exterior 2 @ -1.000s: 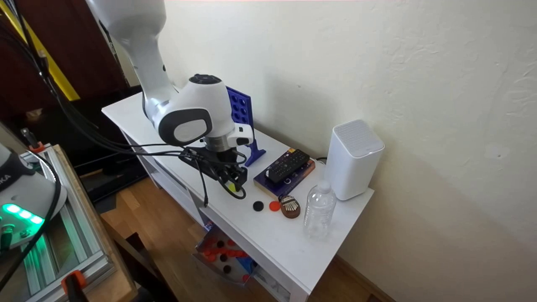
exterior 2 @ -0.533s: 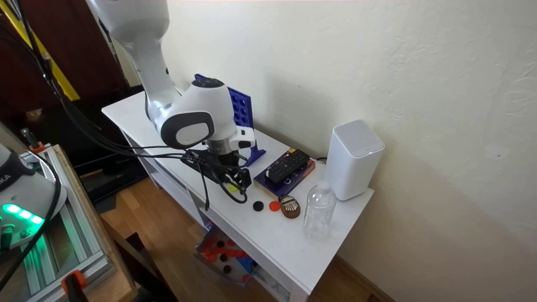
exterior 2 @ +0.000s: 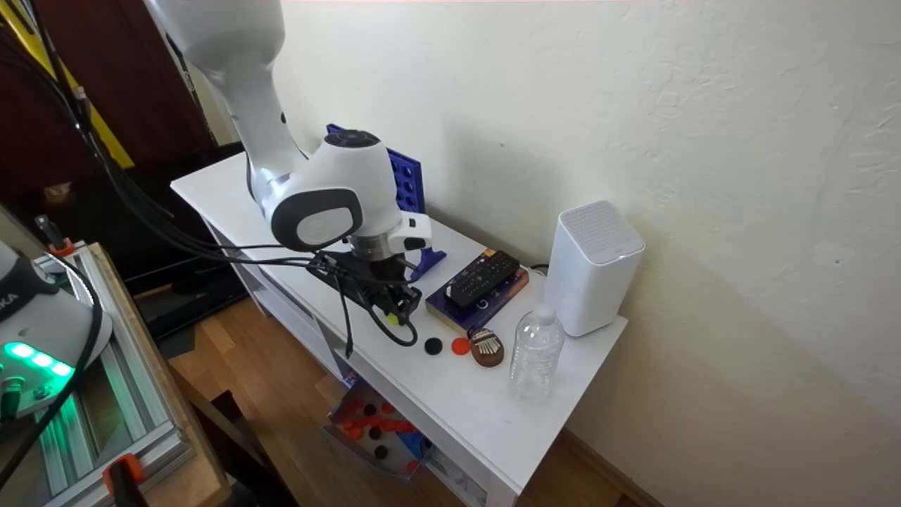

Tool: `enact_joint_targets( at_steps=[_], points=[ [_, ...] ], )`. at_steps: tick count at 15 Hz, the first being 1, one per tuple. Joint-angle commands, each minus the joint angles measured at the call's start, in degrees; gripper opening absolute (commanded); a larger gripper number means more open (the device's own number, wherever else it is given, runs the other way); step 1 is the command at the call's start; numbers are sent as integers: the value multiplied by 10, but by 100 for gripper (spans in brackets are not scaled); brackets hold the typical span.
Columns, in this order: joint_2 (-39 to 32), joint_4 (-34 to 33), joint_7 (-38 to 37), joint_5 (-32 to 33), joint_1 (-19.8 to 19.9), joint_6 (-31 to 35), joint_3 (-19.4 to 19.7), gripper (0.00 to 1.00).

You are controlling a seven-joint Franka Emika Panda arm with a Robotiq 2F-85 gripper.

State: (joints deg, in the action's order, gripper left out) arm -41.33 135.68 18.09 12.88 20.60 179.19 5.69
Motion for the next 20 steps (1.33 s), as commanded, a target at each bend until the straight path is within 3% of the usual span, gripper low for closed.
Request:
enact_joint_targets(
  at_steps=[1, 10, 11, 17, 20],
  points=[
    [-4, -7, 8, 1, 15, -5, -10, 12],
    [11, 5, 5, 3, 3, 6, -2, 11],
    [7, 1, 4, 3, 1, 4, -1, 61],
    [-3, -12, 5, 2, 6, 5, -12, 92],
    [-6, -17, 6, 2, 7, 3, -16, 78]
  ],
)
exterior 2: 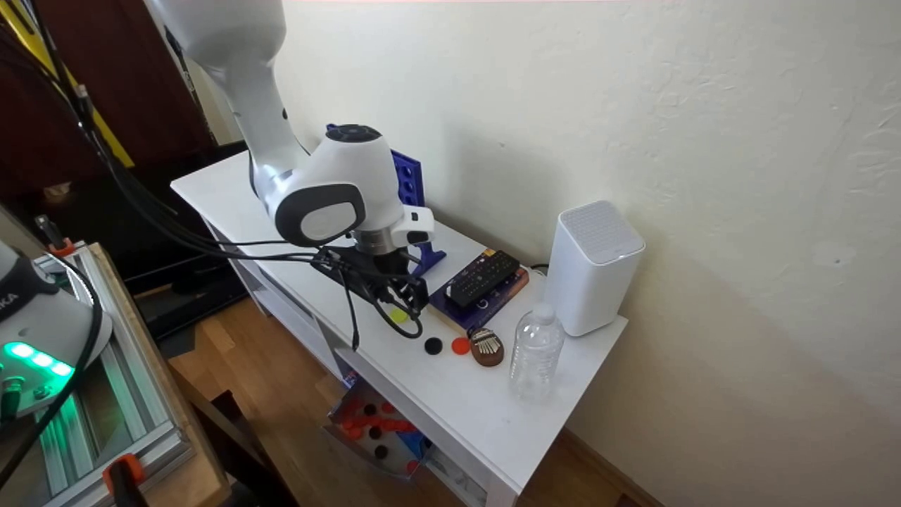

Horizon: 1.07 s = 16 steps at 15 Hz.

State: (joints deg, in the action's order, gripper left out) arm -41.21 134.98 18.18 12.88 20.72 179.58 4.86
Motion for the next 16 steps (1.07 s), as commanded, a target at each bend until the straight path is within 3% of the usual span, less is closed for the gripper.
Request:
enact_joint_targets(
  at_steps=[1, 5, 6, 8, 12, 13, 15, 16],
  points=[
    [-9, -13, 5, 1, 4, -2, -7, 60],
    [-15, -20, 4, 3, -3, -7, -2, 31],
    [-17, -22, 3, 2, -4, -9, -1, 73],
    [-17, -23, 3, 2, -4, -8, -1, 69],
    [-19, -23, 2, 3, -8, -10, 6, 95],
    [-20, -24, 2, 3, -10, -12, 8, 95],
    [-22, -25, 5, 5, -12, -15, 10, 64],
    [-23, -25, 6, 6, -15, -16, 12, 64]
  ],
)
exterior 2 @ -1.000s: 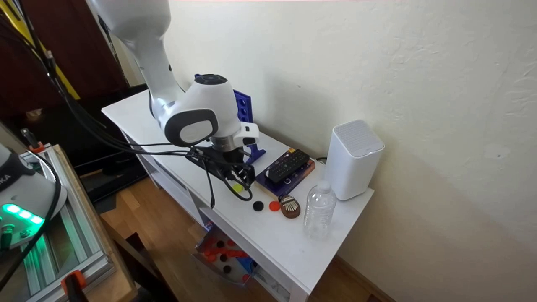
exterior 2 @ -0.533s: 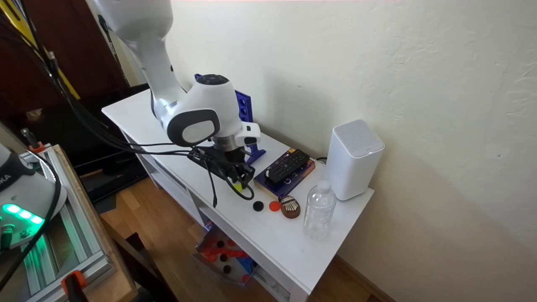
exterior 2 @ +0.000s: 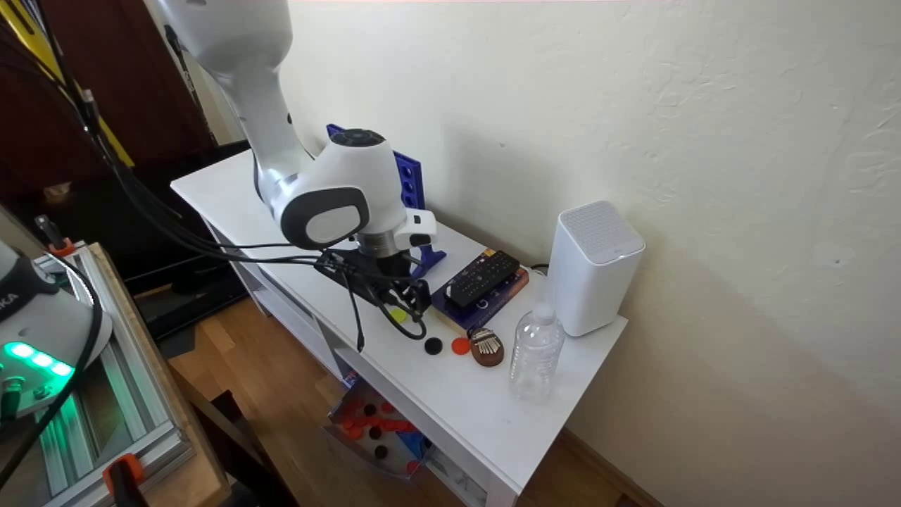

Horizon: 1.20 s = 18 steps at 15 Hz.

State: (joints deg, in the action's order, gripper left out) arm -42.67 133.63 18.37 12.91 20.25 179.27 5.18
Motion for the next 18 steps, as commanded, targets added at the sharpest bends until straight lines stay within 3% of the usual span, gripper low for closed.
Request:
enact_joint_targets(
  at_steps=[1, 8, 9, 10, 12, 18],
  points=[
    [-9, -12, 4, 6, -11, -15, 10, 58],
    [-7, -17, 4, 5, -14, -17, 11, 8],
    [-7, -18, 3, 3, -14, -16, 11, 36],
    [-7, -18, 3, 4, -15, -17, 13, 47],
    [-7, -17, 1, 4, -20, -17, 16, 54],
    [-9, -15, 3, 9, -41, -27, 38, 95]
  ],
)
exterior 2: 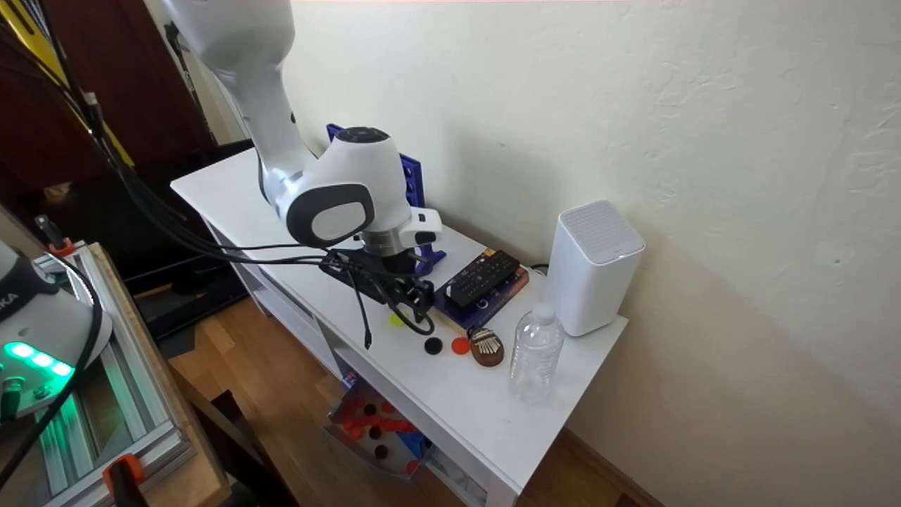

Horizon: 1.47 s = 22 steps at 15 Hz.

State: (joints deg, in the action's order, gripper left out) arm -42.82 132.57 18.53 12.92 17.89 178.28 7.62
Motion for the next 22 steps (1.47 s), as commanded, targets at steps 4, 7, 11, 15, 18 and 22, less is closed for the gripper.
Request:
enact_joint_targets(
  at_steps=[4, 7, 11, 15, 18, 22],
  points=[
    [-10, -8, 1, 8, -27, -41, 13, 100],
    [-11, -12, -1, 5, -28, -50, 10, 74],
    [-10, -15, -1, 5, -32, -57, 11, 45],
    [-10, -22, -3, 5, -34, -66, 15, 17],
    [-10, -26, -4, 5, -38, -77, 16, 13],
    [-6, -23, -6, 5, -41, -77, 18, 65]
  ],
)
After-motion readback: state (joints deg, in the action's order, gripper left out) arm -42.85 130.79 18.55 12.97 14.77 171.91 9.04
